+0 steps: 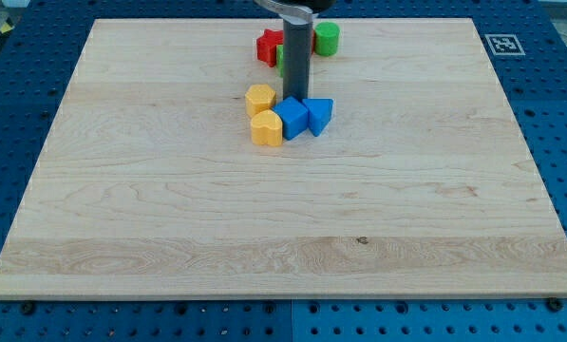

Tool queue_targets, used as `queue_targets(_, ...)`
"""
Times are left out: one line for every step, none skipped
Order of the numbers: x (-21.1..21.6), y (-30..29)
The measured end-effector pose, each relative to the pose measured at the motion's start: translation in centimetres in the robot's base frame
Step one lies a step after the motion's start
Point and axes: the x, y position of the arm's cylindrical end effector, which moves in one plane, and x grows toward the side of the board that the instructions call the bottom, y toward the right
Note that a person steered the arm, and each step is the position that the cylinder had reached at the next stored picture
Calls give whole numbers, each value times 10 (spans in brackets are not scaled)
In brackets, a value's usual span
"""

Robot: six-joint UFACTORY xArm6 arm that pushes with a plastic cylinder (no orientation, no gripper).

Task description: Point your arm at the red circle

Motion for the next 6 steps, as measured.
queue_targets(-2,10)
queue_targets(-19,57)
queue_targets(-57,57)
queue_targets(-83,51)
queue_targets(-92,29)
queue_targets(-93,-1)
